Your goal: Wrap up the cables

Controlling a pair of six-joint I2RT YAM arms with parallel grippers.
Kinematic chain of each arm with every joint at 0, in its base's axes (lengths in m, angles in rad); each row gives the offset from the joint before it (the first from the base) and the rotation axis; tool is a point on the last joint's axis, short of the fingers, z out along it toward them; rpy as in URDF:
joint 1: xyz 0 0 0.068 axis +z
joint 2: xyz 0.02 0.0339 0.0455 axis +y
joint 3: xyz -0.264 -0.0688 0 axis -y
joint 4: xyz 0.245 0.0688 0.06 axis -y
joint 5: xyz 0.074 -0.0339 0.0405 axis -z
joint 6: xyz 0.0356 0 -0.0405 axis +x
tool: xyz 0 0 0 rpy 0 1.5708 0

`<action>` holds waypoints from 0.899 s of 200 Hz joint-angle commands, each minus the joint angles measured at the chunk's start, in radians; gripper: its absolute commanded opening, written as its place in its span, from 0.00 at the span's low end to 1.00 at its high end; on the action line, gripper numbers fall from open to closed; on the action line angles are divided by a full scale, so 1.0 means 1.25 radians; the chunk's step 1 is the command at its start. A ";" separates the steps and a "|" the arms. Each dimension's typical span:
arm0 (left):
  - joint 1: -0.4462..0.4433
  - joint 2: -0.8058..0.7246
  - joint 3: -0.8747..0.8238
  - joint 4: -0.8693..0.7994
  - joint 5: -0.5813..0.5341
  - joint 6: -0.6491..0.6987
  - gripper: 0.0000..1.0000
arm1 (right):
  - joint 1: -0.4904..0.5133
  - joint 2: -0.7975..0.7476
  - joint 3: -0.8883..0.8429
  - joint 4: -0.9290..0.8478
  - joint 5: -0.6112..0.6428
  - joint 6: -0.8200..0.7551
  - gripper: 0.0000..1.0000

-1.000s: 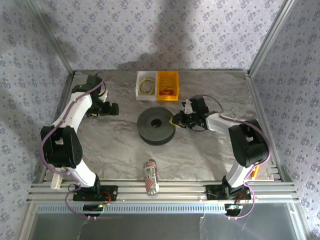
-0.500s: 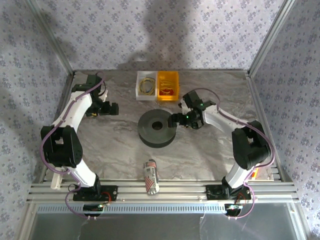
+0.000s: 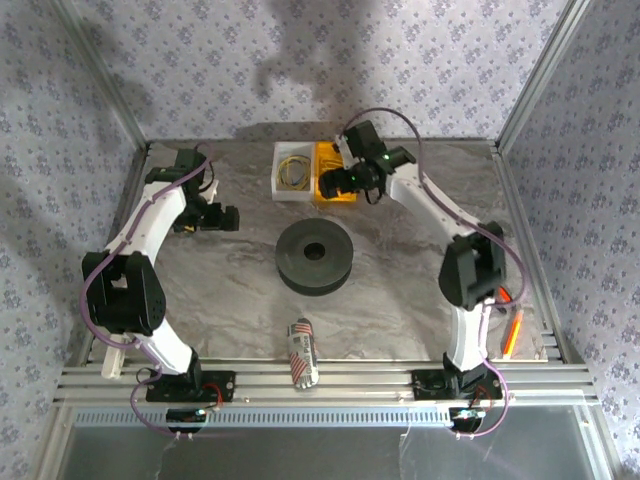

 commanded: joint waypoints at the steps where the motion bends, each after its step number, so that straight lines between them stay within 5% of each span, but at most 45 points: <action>1: -0.005 -0.004 0.020 -0.016 -0.005 0.010 1.00 | -0.016 0.100 0.135 -0.026 0.004 -0.070 0.82; 68: -0.008 -0.008 0.009 -0.002 0.007 0.012 1.00 | -0.063 0.331 0.347 0.074 -0.049 -0.119 0.64; 123: -0.013 -0.018 -0.013 0.012 0.014 0.011 1.00 | -0.074 0.493 0.550 0.052 -0.084 -0.141 0.61; 180: -0.018 -0.017 -0.012 0.016 0.019 0.012 1.00 | -0.088 0.542 0.572 0.082 -0.078 -0.135 0.58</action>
